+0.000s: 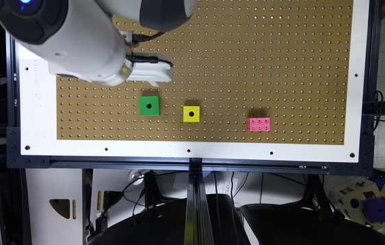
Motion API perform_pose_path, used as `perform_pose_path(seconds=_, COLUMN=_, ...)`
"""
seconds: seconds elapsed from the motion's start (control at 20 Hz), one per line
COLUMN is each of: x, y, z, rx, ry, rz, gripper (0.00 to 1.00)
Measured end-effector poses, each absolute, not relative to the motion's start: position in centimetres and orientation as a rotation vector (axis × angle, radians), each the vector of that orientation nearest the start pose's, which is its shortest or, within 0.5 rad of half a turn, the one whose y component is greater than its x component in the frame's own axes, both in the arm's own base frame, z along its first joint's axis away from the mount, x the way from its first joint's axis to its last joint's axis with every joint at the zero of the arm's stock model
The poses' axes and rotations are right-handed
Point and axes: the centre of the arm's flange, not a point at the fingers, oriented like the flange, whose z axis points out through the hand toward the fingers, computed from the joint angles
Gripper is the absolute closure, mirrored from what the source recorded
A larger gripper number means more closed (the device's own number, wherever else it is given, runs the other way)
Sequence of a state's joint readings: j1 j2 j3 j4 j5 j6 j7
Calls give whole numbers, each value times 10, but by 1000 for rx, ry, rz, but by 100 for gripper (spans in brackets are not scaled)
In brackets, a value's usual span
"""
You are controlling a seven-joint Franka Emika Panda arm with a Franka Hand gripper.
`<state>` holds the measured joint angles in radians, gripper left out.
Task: Pick up green block.
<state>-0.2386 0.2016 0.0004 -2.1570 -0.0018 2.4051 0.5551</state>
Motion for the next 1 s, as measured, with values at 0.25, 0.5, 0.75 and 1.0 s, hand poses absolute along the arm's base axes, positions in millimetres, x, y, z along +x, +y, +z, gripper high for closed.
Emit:
perform_pose_path(seconds=0.25, x=559, y=-136, z=283, rx=-2894, ry=1212, rz=-49, gripper=0)
perform_pose_path(seconds=0.5, x=562, y=-138, z=259, rx=-2893, ry=1213, rz=-51, gripper=0)
perform_pose_path(seconds=0.75, x=563, y=-137, z=230, rx=-2894, ry=1210, rz=-46, gripper=0)
perform_pose_path(seconds=1.0, x=577, y=-133, z=229, rx=-2892, ry=1192, rz=-75, gripper=0)
